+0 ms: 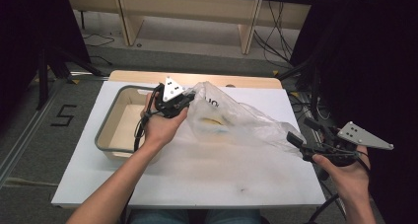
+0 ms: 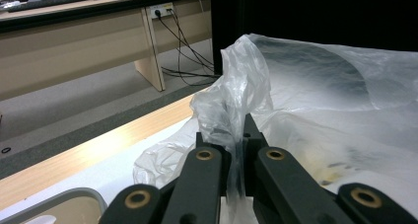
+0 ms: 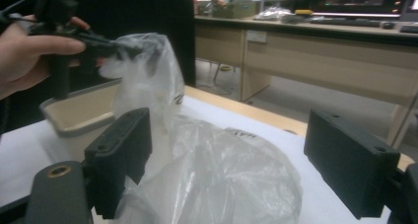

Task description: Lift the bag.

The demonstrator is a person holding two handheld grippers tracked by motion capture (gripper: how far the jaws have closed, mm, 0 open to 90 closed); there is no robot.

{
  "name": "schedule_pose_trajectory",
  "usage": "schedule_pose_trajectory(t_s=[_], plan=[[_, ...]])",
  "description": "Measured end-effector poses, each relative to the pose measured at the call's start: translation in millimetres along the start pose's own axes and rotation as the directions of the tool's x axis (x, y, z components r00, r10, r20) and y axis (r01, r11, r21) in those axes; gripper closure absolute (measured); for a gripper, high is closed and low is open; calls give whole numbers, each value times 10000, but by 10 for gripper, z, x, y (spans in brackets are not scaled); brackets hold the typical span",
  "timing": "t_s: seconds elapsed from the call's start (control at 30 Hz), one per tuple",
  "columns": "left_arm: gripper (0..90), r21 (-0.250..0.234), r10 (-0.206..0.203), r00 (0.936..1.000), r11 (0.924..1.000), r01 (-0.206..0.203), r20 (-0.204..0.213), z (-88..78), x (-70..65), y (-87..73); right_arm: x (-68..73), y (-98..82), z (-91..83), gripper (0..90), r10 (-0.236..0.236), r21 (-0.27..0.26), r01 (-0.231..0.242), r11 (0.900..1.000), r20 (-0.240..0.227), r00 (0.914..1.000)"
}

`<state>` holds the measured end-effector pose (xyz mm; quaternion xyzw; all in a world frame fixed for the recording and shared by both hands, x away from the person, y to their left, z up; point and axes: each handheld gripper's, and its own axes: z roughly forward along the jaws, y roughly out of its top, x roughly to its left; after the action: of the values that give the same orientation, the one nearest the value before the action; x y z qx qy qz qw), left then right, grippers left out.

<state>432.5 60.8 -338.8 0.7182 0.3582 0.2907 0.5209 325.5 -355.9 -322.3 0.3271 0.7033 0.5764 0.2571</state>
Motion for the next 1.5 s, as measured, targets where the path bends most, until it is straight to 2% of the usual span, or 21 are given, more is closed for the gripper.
schedule_pose_trajectory(t_s=[0.13,0.23,0.33,0.53,0.7,0.87,1.0,1.17,1.27,1.33,1.5], plan=[[894,77,-57,10000,10000,58,-67,32,15,-2,13,-23,-43,183,-137,29,139,9999,-522,9985],[894,162,-111,9999,9998,113,-131,56,38,2,46,-49,-61,166,-288,271,317,9991,-1018,9944],[894,181,-158,9997,9997,161,-181,71,56,4,66,-96,-75,163,-521,590,599,9965,-1255,9907],[893,244,-178,9996,9995,183,-224,84,80,-3,-13,-291,14,165,-493,1081,588,9924,-882,9949],[893,277,-184,9995,9994,191,-239,95,88,-8,-103,-408,190,167,-576,987,612,9932,-386,9976],[893,285,-173,9996,9994,179,-224,92,92,-8,-142,-467,401,188,-775,721,797,9942,-327,9965],[893,252,-196,9996,9995,202,-219,85,95,-9,-148,-510,514,339,-925,460,936,9945,-252,9954],[893,224,-219,9996,9995,223,-202,77,101,-8,-143,-519,557,682,-805,110,810,9967,-439,9958],[893,191,-232,9995,9995,236,-197,66,99,-3,-154,-515,549,858,-629,-23,629,9980,-525,9966],[893,154,-260,9995,9995,263,-173,58,98,0,-161,-507,533,897,-520,-119,514,9986,-513,9973],[893,-108,-281,9996,9995,280,-89,-6,87,45,-171,-389,388,900,-455,-600,436,9972,-311,9985]])
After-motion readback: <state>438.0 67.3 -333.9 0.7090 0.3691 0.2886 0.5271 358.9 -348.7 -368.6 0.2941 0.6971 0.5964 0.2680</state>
